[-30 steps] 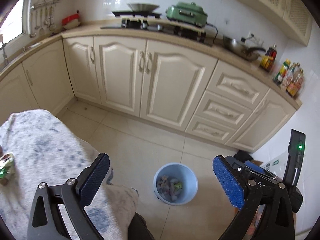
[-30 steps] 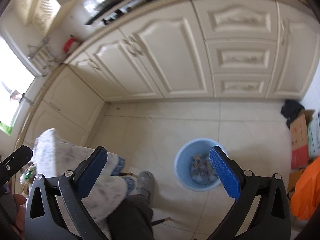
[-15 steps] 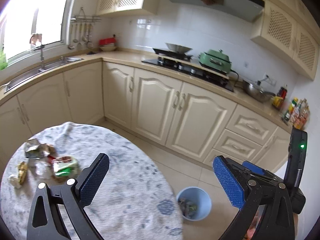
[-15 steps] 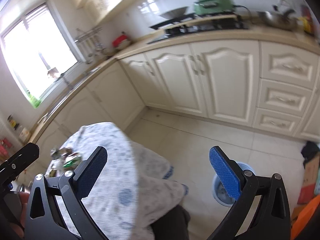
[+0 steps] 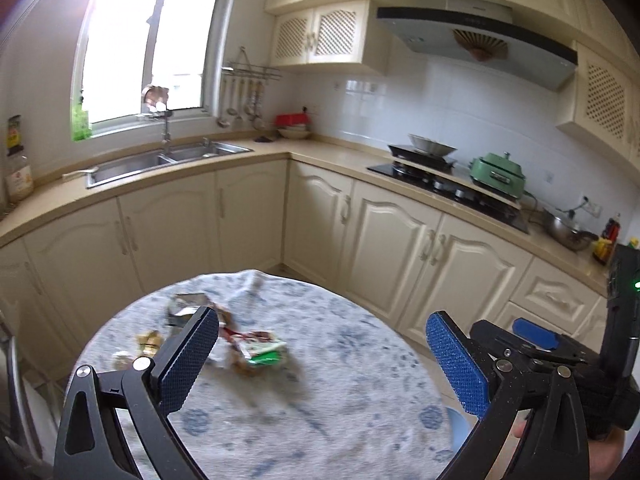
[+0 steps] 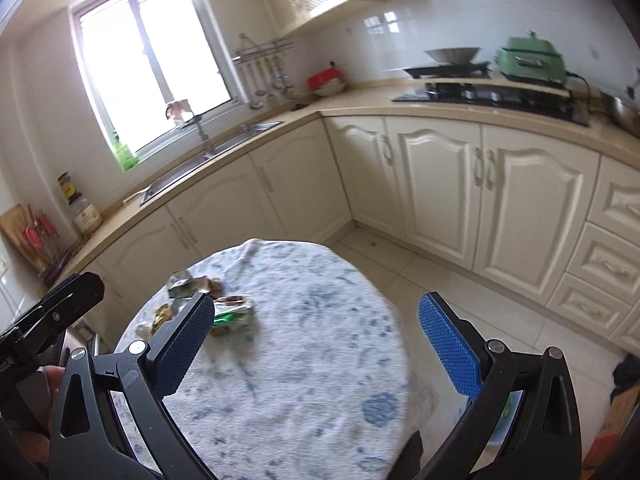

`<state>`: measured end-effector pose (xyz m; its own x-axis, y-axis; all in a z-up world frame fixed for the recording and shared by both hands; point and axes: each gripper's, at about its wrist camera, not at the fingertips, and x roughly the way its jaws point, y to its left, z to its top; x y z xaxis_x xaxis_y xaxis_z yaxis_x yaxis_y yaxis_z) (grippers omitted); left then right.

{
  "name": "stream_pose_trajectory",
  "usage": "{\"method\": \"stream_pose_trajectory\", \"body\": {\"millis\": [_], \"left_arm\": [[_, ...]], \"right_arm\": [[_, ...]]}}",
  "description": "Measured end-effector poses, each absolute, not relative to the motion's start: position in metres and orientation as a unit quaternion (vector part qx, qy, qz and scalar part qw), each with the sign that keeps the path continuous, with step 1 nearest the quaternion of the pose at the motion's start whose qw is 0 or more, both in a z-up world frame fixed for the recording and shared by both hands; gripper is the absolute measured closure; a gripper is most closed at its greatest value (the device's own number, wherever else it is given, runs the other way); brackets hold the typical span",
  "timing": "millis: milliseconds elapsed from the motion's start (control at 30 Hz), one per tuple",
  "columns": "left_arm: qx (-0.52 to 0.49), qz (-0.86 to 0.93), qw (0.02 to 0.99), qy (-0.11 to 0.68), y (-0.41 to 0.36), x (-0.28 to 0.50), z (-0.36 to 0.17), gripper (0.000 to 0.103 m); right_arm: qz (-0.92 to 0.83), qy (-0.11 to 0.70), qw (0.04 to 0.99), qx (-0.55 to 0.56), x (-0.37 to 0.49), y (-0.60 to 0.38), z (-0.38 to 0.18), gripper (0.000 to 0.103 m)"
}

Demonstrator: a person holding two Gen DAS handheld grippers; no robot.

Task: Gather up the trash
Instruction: 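Return both tools to the table above the remaining trash, then grasp the white-red rice bag with the right tool while the left tool grasps the yellow wrapper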

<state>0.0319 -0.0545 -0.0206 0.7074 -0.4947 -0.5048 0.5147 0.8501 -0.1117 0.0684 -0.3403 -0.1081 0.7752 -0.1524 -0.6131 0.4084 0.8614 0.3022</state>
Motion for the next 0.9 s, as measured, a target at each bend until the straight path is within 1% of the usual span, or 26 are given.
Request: {"method": "stream_pose_trajectory", "body": {"millis": [200, 433, 667, 900], "left_arm": [[0.014, -0.218, 0.942, 0.256, -0.013, 0.016, -0.021, 0.001], [-0.004, -0.166, 0.948, 0.273, 0.025, 0.024, -0.033, 0.001], [-0.014, -0.130, 0.943, 0.305, 0.041, 0.053, -0.047, 0.001], [-0.015, -0.114, 0.937, 0.329, 0.049, 0.101, -0.063, 0.001]], "right_arm": [[-0.121, 0.305, 0.930, 0.164, 0.100, -0.291, -0.099, 0.000], [-0.081, 0.324, 0.935, 0.117, 0.140, -0.244, -0.105, 0.000], [-0.064, 0.357, 0.927, 0.092, 0.177, -0.225, -0.126, 0.000], [-0.057, 0.387, 0.916, 0.084, 0.208, -0.220, -0.149, 0.000]]}}
